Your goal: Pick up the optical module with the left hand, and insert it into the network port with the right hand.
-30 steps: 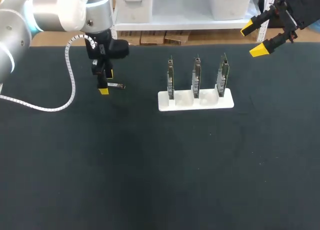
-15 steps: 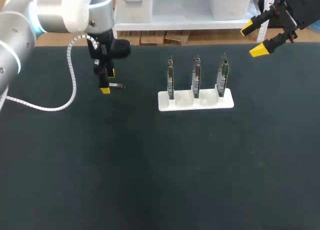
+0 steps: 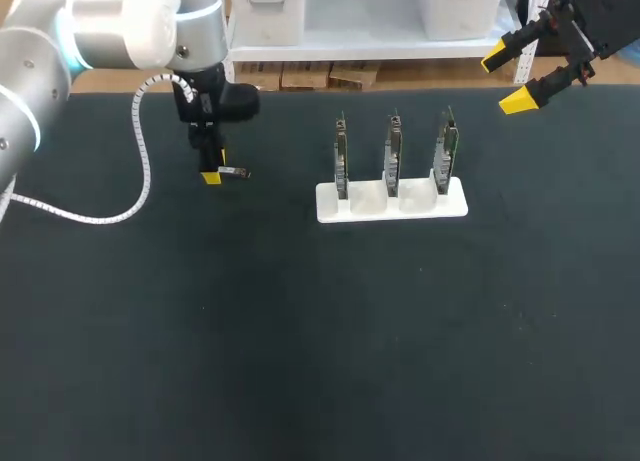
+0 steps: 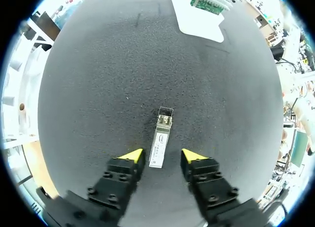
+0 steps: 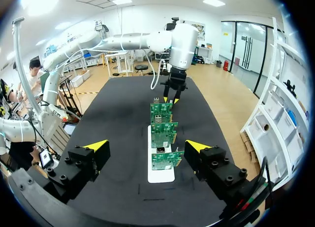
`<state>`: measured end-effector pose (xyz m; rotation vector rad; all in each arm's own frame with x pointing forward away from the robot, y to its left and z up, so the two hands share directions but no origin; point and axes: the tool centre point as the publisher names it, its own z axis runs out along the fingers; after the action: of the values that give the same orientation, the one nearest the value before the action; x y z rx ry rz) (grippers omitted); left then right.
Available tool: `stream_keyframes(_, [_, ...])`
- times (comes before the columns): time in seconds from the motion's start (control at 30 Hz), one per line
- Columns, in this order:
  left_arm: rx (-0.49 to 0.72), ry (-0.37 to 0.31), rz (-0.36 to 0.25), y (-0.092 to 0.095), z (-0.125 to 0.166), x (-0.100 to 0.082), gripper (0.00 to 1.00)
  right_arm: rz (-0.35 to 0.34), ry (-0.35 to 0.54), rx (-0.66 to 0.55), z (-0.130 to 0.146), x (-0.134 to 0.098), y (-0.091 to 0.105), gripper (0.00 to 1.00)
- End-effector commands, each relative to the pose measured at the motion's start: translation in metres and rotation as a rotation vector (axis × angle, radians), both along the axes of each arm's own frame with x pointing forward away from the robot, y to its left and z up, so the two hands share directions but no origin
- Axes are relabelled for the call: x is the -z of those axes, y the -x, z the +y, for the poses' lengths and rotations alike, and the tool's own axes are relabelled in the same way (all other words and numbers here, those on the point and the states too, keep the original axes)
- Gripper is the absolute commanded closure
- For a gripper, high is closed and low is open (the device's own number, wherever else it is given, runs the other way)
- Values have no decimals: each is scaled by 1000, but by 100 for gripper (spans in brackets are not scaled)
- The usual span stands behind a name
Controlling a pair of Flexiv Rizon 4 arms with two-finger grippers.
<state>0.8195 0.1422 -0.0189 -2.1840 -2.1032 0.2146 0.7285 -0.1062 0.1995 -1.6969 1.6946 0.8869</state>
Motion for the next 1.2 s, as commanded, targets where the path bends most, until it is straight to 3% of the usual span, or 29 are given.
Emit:
stream_keyframes(0.03, [5, 0, 70, -7, -1, 4, 100, -2, 1, 4, 0, 0, 2, 0])
stream_keyframes(0.2, [10, 13, 68, -5, -3, 1, 100, -2, 1, 4, 0, 0, 2, 0])
stream_keyframes(0.5, [-35, 163, -1, 11, -10, -32, 100, -2, 1, 4, 0, 0, 2, 0])
stream_keyframes(0.73, [-68, 372, -90, 27, -13, -66, 100, -2, 1, 4, 0, 0, 2, 0])
stream_keyframes(0.97, [-5, 581, -179, 38, -33, -98, 100, -2, 1, 4, 0, 0, 2, 0])
stream_keyframes(1.2, [66, 742, -256, 49, -53, -132, 100, -2, 1, 4, 0, 0, 2, 0])
